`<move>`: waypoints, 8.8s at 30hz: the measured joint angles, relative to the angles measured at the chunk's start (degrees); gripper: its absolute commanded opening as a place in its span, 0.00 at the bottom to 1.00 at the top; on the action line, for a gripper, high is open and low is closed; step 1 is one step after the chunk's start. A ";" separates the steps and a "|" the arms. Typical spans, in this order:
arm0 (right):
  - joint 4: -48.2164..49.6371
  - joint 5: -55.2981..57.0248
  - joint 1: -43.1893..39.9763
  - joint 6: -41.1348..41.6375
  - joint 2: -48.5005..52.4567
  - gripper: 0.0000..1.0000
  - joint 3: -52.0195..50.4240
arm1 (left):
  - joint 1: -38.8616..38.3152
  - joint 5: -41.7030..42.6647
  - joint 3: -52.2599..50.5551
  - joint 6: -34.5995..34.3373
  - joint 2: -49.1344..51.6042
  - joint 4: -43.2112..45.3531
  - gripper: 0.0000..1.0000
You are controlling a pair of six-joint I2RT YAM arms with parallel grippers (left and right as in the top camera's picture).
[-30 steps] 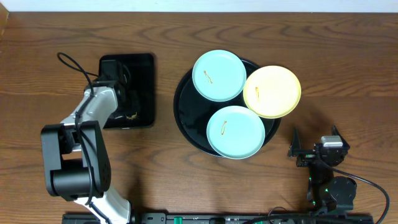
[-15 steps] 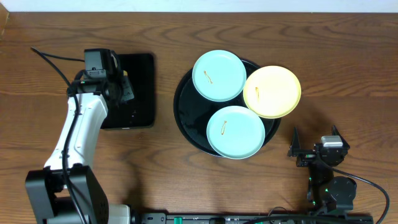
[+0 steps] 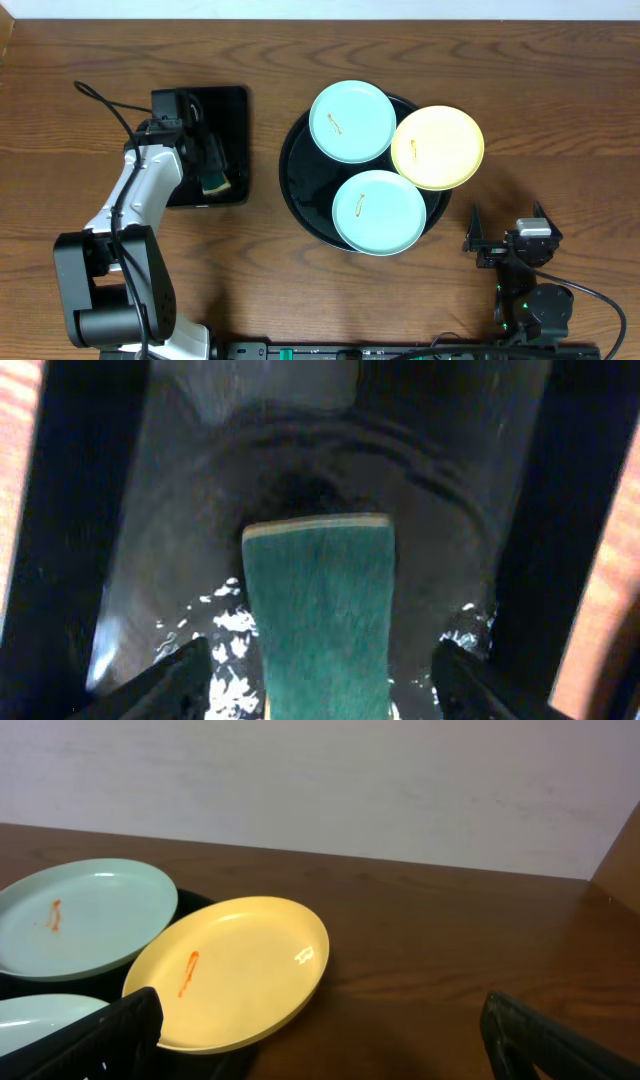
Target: Clean dirty plates on tray and stack at the side
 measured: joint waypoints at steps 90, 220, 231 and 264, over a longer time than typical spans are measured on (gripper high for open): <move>0.00 0.00 0.00 0.00 0.00 0.99 0.00 | -0.94 4.00 -3.04 3.48 8.04 11.72 0.34; -70.66 -17.40 5.60 10.93 79.49 0.65 80.30 | 1.40 4.02 -1.14 1.44 -12.94 1.97 0.07; -55.80 -13.99 9.60 19.34 80.48 0.51 61.53 | 1.40 4.02 -1.64 1.44 -9.03 2.43 0.07; -36.22 -3.26 21.49 43.01 87.12 0.23 45.90 | 1.40 4.02 -1.64 1.42 -9.03 1.99 0.08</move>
